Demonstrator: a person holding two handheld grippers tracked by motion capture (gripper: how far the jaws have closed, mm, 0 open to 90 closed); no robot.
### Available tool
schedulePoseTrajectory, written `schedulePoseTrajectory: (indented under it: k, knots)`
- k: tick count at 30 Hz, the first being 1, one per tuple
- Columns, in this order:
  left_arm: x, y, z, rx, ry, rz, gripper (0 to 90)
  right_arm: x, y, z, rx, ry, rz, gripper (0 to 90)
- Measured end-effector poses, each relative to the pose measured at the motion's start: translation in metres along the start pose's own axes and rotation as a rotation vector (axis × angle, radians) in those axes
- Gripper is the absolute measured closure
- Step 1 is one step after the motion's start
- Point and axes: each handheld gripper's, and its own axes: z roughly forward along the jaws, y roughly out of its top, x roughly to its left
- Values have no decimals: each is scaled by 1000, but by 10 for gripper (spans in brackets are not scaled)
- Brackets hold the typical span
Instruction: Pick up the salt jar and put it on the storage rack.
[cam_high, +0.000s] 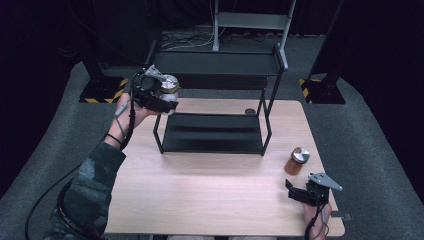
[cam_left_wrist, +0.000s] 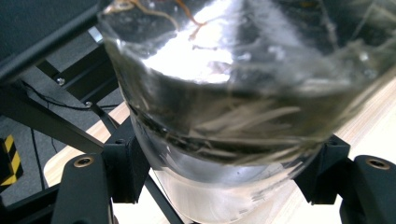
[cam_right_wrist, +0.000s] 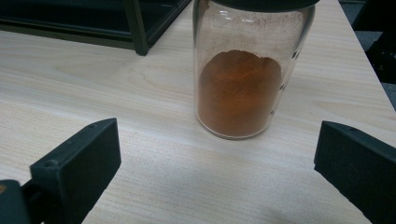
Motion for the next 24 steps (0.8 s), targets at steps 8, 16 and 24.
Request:
schedulePoseTrajectory:
  k: [8,16,24]
  knots:
    - [3,10,-2,4,7,1,305,0,0,0,0,-1,1,0]
    - [5,20,-2,11,9,7,305,0,0,0,0,-1,0,0]
    - [5,31,-6,16,10,25,305,0,0,0,0,-1,1,0]
